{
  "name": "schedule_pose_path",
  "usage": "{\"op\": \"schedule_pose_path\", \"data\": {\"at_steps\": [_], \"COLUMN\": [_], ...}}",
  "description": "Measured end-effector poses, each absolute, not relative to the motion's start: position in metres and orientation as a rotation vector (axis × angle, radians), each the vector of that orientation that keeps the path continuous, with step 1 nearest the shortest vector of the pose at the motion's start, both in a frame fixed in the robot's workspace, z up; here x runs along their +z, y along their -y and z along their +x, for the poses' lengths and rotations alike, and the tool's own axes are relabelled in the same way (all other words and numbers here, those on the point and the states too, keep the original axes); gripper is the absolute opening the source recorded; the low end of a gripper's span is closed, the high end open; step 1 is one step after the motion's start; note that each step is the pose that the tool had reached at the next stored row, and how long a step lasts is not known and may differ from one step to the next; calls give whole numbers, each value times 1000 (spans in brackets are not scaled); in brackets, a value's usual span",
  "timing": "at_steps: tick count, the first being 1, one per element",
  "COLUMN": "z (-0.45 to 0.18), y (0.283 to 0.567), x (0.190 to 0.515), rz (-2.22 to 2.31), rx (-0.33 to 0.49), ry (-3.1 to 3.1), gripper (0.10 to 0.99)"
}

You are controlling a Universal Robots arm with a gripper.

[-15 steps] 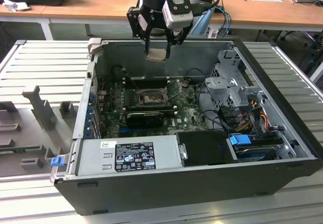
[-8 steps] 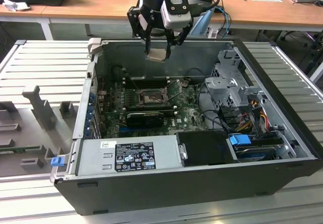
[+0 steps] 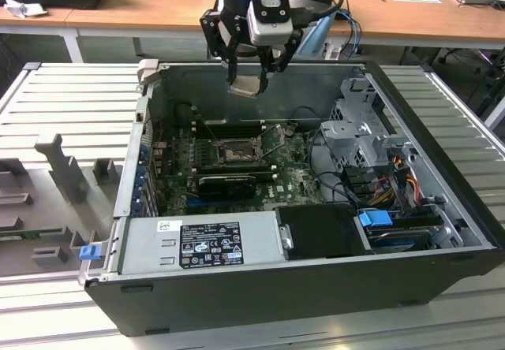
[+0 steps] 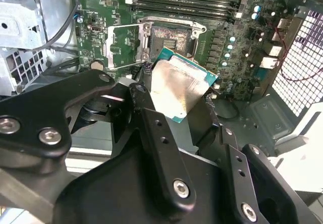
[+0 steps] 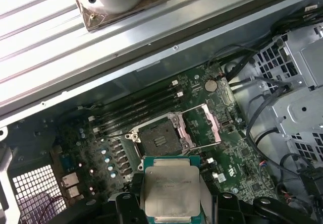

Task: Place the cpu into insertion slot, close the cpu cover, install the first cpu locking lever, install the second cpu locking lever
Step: 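Place the cpu into insertion slot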

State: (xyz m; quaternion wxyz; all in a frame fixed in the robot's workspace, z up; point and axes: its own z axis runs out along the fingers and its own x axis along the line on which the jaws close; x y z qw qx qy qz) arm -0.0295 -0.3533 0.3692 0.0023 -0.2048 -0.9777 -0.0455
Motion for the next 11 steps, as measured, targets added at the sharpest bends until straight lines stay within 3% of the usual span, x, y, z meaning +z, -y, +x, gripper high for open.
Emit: {"op": "schedule_pose_path", "data": {"at_steps": [11], "z": [-30], "y": [353], "x": [368], "rz": [-848], "rx": [-143], "ry": [3023], "gripper": [525]}}
